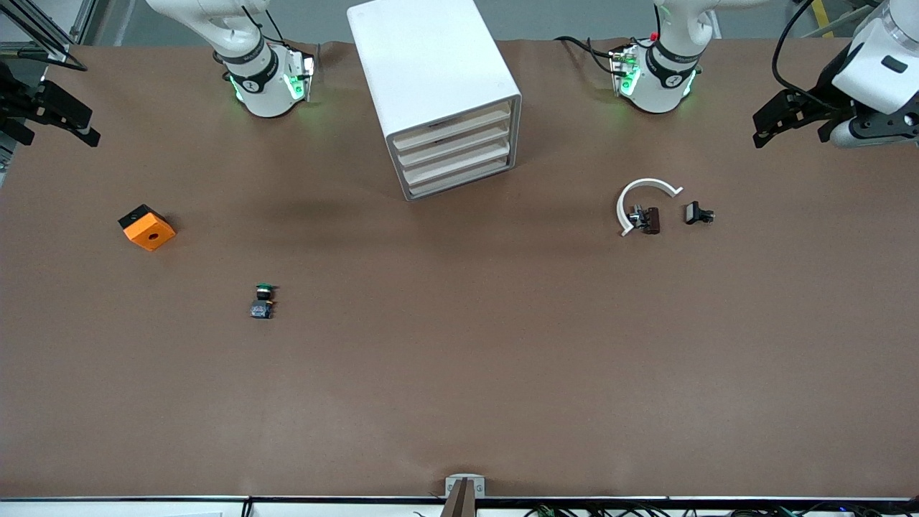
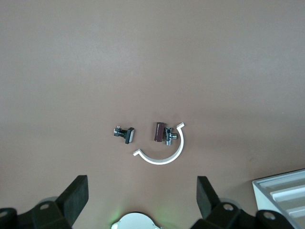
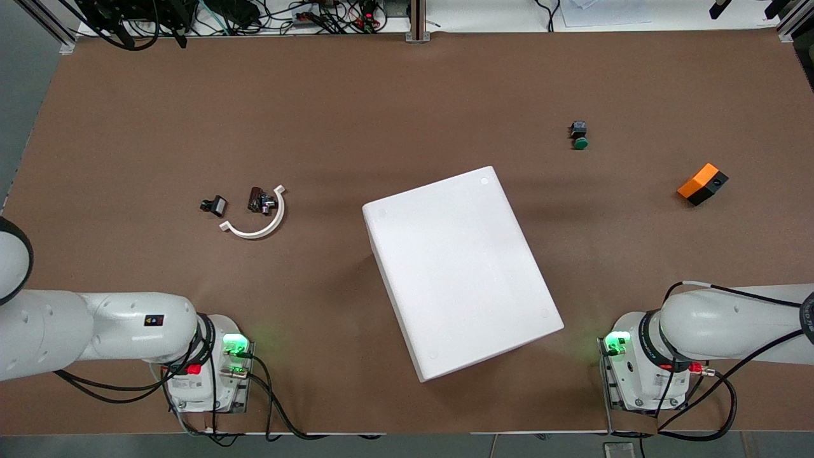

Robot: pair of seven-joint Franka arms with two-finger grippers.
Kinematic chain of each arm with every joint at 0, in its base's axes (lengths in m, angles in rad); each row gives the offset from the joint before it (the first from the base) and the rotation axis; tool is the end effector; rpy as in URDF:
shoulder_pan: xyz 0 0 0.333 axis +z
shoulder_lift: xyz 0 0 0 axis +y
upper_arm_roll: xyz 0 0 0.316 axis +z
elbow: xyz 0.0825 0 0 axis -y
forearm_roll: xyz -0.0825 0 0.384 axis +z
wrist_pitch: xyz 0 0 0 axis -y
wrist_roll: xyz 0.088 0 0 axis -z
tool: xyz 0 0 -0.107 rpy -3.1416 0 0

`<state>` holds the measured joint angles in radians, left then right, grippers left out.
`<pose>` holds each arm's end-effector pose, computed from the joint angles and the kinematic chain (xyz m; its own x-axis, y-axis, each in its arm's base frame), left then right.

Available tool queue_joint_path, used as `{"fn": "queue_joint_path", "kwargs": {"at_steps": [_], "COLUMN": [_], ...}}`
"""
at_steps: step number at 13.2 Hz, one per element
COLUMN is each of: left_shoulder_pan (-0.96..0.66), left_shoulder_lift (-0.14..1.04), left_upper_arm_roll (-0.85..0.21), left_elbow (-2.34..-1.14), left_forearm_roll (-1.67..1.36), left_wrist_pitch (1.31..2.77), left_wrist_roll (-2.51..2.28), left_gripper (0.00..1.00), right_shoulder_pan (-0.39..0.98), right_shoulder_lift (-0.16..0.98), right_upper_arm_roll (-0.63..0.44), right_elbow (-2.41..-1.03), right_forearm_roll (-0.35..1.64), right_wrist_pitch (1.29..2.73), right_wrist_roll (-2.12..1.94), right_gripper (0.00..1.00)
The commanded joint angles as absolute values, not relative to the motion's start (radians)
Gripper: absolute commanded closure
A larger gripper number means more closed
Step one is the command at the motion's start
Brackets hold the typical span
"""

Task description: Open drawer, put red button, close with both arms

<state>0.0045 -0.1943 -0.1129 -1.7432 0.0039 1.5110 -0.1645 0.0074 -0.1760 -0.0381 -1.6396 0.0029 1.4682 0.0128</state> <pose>0.4829 -0.0578 0.6390 0.9977 0.0593 -0.0344 0.0582 -0.9978 -0.0317 0.4871 -0.0166 0.6750 0.9991 -0.0426 0.0044 -0.0426 -0.9990 -0.0096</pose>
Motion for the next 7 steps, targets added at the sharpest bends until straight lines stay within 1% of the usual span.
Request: {"fn": "queue_joint_path", "kwargs": {"at_steps": [1, 4, 7], "left_shoulder_pan": [0.011, 0.011, 0.017], "left_shoulder_lift": [-0.178, -0.146, -0.104], "left_upper_arm_roll": [-0.113, -0.112, -0.112], "left_elbow": [-1.706, -1.658, -1.592], "left_forearm_roll": [0.017, 0.015, 0.021], "left_wrist_pitch": [1.511, 1.488, 1.437], "left_wrist_roll": [-0.152, -0.153, -0.155], "left_gripper": [0.00, 0.00, 0.00], "right_shoulder_pan": [-0.002, -0.012, -0.018], "right_shoulder_lift": [-0.166, -0.169, -0.183], "right_upper_arm_roll": [-0.031, -0.034, -0.032], "right_elbow": [-1.618, -1.631, -1.675], "right_forearm_roll": [-0.009, -0.011, -0.011], "right_wrist_pitch": [1.451, 1.460, 1.474], "right_wrist_roll": [0.011, 0.009, 0.003], "right_gripper": [0.00, 0.00, 0.00]}}
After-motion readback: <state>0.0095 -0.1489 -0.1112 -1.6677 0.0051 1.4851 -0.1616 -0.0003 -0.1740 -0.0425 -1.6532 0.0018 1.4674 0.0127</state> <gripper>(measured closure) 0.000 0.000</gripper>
